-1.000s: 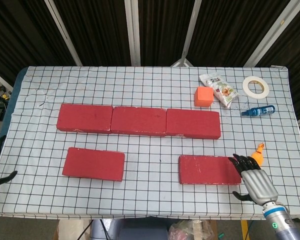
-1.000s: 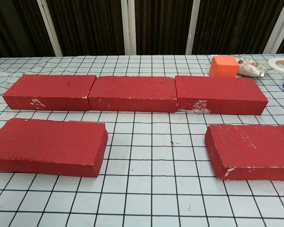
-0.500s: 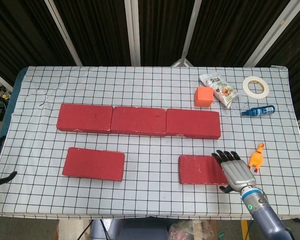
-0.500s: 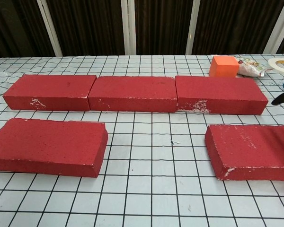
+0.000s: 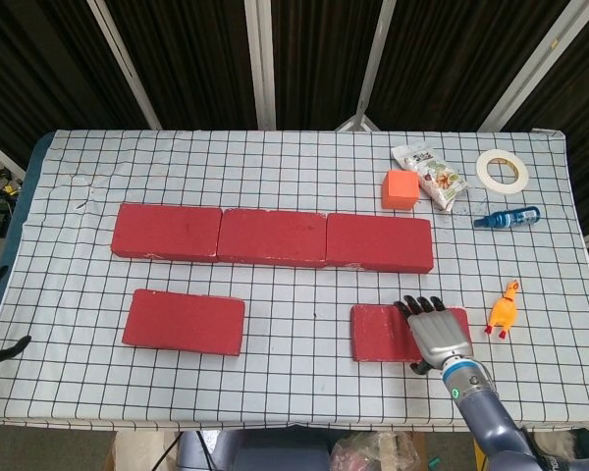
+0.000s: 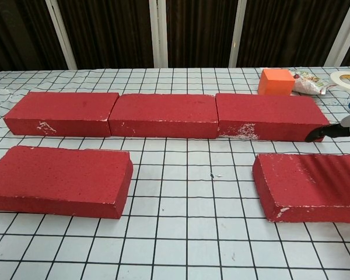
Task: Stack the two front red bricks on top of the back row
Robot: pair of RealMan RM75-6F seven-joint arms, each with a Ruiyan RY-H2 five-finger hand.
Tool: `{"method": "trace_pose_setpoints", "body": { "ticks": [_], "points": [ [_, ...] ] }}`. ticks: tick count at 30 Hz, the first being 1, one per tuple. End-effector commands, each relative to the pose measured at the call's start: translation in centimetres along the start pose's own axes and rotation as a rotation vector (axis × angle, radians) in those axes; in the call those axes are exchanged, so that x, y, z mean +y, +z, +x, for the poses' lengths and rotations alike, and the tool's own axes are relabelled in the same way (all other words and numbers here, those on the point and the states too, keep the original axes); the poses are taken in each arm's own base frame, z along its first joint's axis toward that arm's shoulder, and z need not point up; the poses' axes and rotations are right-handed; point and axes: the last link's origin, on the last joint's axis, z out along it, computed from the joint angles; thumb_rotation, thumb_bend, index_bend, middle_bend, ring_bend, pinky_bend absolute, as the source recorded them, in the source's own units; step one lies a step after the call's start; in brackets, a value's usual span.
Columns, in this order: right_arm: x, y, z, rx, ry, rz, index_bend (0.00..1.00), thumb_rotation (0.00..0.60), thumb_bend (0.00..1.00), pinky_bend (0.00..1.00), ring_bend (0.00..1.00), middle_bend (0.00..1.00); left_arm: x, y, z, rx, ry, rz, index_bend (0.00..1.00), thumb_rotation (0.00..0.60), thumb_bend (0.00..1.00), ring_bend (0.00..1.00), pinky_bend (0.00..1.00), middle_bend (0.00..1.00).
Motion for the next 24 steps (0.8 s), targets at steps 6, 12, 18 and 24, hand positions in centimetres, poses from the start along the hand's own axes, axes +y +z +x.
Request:
{"method": "trace_pose_setpoints", "body": {
  "ticks": [6,12,18,24],
  "points": [
    [-1.3,1.3,-0.1,-0.017,-0.011,-0.025,0.00,0.600,0.24,0.00,0.00,0.00,-0.2,0.1,0.1,-0.002,-0.004,0.008,0.08,0.600,0.07,0.00,0.10,0.00],
    [-1.6,2.0,-0.1,-0.032,-0.025,-0.040,0.00,0.600,0.24,0.00,0.00,0.00,-0.3,0.1,0.1,0.001,-0.005,0.011,0.08,0.600,0.07,0.00,0.10,0.00],
    [-1.6,1.9,-0.2,-0.044,-0.027,-0.056,0.00,0.600,0.24,0.00,0.00,0.00,-0.3,0.2,0.1,0.000,-0.002,0.013,0.08,0.600,0.07,0.00,0.10,0.00],
    [-1.2,1.6,-0.4,-0.051,-0.027,-0.059,0.00,0.600,0.24,0.00,0.00,0.00,-0.3,0.2,-0.1,-0.005,0.005,0.014,0.08,0.600,0.07,0.00,0.10,0.00]
  ]
}}
